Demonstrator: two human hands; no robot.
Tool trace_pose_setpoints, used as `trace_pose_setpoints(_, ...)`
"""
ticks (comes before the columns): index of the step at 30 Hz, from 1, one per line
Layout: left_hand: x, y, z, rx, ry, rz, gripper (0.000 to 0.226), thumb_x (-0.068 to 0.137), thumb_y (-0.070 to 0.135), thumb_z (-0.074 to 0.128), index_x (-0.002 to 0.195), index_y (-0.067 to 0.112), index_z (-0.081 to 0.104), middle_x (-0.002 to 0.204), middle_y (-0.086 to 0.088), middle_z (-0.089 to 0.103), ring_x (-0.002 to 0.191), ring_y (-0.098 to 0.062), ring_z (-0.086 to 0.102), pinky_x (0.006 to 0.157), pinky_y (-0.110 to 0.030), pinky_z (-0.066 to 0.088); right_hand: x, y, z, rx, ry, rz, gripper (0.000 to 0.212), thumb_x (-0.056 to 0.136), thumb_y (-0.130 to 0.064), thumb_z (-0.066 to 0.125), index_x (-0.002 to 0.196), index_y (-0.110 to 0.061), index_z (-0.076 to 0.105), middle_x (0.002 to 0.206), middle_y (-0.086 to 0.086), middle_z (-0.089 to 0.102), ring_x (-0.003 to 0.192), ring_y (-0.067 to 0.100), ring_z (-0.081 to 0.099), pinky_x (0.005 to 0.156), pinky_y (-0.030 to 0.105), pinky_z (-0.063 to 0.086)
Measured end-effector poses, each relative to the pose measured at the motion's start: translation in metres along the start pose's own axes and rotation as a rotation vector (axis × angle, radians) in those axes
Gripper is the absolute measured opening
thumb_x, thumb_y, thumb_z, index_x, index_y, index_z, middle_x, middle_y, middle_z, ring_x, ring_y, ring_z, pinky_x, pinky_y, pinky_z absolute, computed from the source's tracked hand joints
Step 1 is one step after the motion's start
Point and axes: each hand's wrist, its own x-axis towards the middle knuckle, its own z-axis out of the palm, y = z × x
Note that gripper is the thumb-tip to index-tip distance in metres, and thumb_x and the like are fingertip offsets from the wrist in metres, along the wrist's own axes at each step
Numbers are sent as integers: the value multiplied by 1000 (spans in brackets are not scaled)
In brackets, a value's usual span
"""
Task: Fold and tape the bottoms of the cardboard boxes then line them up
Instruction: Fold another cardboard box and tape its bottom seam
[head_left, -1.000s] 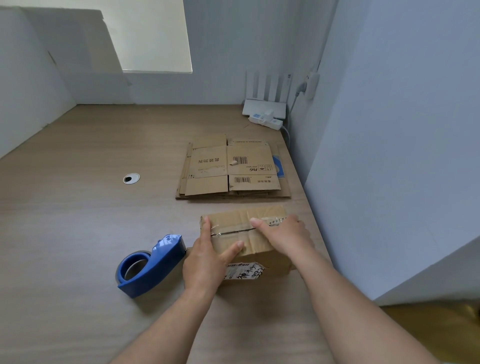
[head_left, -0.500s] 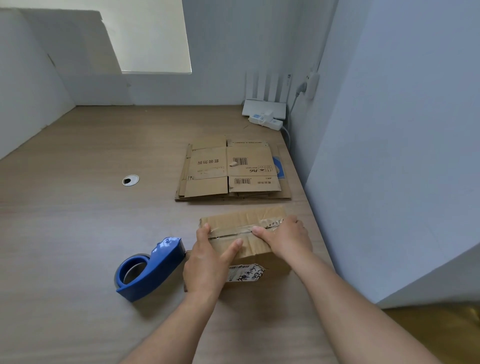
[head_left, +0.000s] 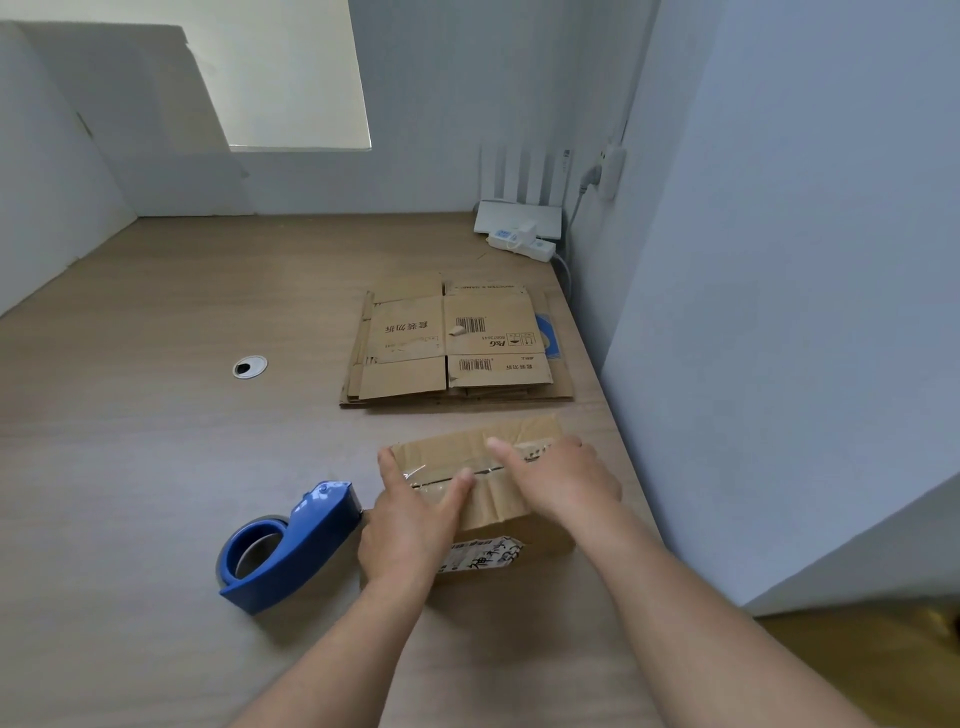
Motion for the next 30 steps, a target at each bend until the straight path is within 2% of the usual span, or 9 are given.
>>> trace_pose_setpoints(2,2,3,0,26,-14,-37,95,83,71,44,151,23,-1,124,-10,59,113,-32,55,83,-36,44,-4,-9,5,-55,9,57,110,61,-88,50,135,-9,36,135,9,46,123,28,47,95,43,43)
trace_pose_setpoints(5,5,-3,2,-13,4,-43,80,89,64,41,150,27,4,118,-9,61,107,-31,58,87,-41,50,-2,-4,9,-7,84,-20,95,72,-76,57,133,-5,38,133,11,48,120,28,49,89,37,43)
trace_pose_setpoints(10,5,-14,2,-173,14,-13,37,95,52,37,118,26,49,102,-3,62,98,-26,58,89,-41,48,7,22,9,266,135,-135,41,90,-51,54,84,-11,54,82,2,58,80,23,55,61,31,34)
trace_pose_setpoints(16,-1,-16,1,-562,-60,-71,35,101,43,26,110,28,56,105,-5,61,100,-23,55,94,-43,46,13,34,12,610,114,-47,43,96,-32,49,66,-2,55,62,5,49,61,18,43,54,31,28)
trace_pose_setpoints(21,-9,-16,-6,-761,-226,-281,54,99,53,25,131,17,49,115,-11,59,102,-25,56,85,-38,45,18,40,8,776,4,19,40,96,-29,42,78,3,58,74,9,49,73,21,46,61,31,31)
trace_pose_setpoints(24,-19,-32,-9,-800,-291,-285,88,79,81,29,148,26,26,142,-10,46,123,-28,49,99,-44,43,11,44,-2,858,-121,-17,46,100,-46,31,97,-11,61,91,2,58,86,16,53,74,30,43)
trace_pose_setpoints(26,-25,-40,-12,-736,-230,-190,100,66,89,30,150,41,5,155,-4,28,137,-29,35,112,-51,29,10,57,-1,737,76,-29,50,97,-52,29,99,-14,61,98,3,59,94,20,54,83,36,45)
trace_pose_setpoints(28,-25,-45,-18,-673,-183,-68,89,77,76,34,150,42,-4,159,-2,18,144,-25,23,117,-48,18,-1,70,2,616,297,74,49,93,-56,32,89,-11,54,92,6,59,84,24,57,70,36,44)
trace_pose_setpoints(30,-23,-48,-24,-602,-239,84,86,82,73,44,147,47,-6,160,1,12,145,-20,17,116,-43,17,-15,77,10,618,250,81,61,86,-67,33,90,-10,54,85,5,62,76,23,61,66,37,49)
